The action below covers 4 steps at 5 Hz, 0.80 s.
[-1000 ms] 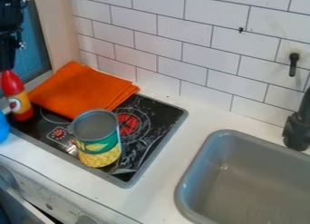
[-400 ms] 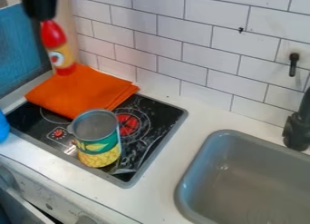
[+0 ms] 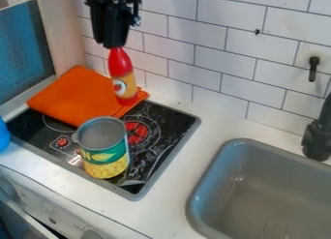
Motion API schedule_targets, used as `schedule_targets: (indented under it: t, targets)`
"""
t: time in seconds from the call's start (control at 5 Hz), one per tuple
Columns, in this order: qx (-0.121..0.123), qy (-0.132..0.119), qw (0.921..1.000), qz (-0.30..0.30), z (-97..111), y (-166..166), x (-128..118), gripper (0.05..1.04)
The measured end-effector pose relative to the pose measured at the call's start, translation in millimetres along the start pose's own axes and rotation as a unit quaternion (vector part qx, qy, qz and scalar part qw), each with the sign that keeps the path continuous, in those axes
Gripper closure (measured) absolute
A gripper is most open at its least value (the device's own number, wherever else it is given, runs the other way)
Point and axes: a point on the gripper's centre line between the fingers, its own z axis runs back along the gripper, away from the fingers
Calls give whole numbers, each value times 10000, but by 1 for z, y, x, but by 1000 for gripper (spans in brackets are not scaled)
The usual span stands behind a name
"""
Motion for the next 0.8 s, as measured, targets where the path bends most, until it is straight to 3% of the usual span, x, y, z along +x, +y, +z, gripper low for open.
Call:
schedule_targets:
  t: [0.4, 0.8]
  targets:
    - [98, 177, 9992, -335, -19, -19, 31, 755]
    - [332, 242, 9985, -352, -34, -22, 47, 755]
